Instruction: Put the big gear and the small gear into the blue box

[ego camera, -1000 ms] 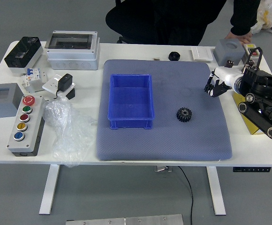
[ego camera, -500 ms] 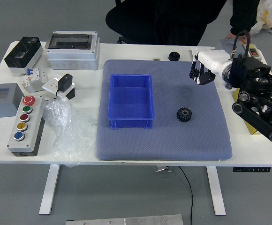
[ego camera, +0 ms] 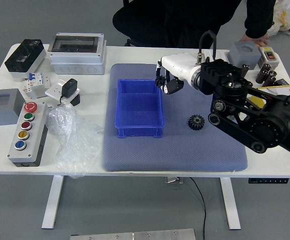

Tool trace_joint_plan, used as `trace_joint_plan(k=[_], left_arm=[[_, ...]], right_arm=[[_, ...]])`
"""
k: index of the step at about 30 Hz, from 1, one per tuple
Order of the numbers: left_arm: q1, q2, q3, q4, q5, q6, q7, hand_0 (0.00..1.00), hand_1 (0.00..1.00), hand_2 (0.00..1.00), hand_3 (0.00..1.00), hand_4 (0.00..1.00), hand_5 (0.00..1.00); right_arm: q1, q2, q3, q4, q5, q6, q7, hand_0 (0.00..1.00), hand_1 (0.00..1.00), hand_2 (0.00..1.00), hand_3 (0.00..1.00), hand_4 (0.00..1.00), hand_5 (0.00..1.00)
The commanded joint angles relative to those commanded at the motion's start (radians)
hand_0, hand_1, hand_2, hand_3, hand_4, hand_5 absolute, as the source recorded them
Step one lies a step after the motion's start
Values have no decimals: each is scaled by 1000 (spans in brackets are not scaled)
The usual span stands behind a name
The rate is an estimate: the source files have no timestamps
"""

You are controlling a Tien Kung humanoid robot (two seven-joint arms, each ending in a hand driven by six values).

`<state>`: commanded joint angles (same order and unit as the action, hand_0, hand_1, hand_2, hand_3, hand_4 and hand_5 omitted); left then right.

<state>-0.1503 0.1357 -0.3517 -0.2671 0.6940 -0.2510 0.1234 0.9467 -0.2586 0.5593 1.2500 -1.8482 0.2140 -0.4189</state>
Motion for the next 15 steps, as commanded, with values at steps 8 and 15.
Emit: trace_joint_plan(k=[8,15], left_arm=[[-13,-12,30,1,-16,0,1,859,826,826,774,594,372],[-13,-12,35,1,-19,1,1,859,827,826,773,594,374]], right_arm=[[-9,87,-29,-79,33,-10,9,443,322,420,557,484,157],[-17,94,-23,-96,65,19,6,438,338,440,578,509,178]])
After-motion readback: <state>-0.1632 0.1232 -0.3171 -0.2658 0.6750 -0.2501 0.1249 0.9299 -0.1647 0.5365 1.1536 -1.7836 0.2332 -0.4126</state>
